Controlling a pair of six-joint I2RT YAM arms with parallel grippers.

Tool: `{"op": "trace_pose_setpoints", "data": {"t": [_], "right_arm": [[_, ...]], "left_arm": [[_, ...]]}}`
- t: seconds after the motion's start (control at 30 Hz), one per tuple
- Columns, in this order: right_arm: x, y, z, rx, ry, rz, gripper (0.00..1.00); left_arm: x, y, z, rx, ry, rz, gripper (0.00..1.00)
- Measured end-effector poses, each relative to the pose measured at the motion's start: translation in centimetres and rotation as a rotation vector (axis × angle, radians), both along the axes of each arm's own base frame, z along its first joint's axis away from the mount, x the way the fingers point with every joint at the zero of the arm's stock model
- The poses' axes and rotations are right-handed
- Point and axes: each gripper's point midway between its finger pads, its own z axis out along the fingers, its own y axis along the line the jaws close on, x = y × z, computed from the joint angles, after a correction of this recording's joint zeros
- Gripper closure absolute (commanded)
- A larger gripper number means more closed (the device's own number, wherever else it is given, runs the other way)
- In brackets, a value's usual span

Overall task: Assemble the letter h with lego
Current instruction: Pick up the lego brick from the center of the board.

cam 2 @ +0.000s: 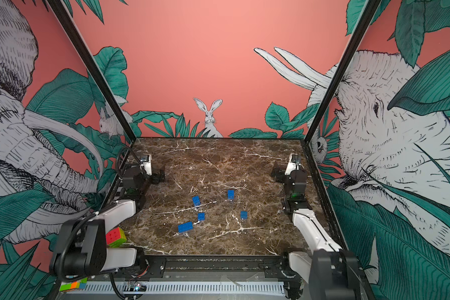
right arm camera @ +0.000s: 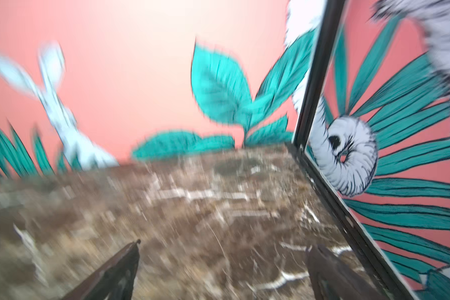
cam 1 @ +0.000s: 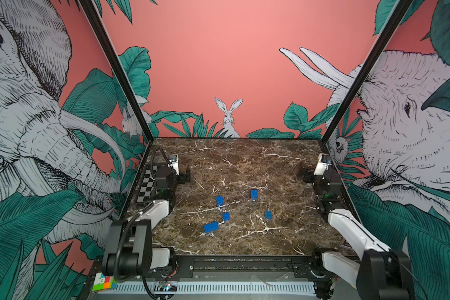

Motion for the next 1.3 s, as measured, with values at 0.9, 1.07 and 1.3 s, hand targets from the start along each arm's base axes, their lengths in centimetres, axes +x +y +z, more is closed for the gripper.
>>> {"op": "trace_pose_setpoints", "data": {"t": [0.9,1.07,1.3], "right_arm": [[-22.3,37.6,-11.5,-0.638,0.764,1.447,0.02],[-23.9,41.5,-13.5,-0.880,0.719,1.526,0.07],[-22.9,43.5,-16.4,-1.085,0.633,1.533,0.11]], "left_arm": [[-10.9,3.5,5.9,-0.435,0.264,0.377,0.01],[-11.2,3.8,5.6,-0.407,0.279,0.387,0.01],[-11.4,4.3,5.8,-0.376,0.267,0.403,0.01]]}}
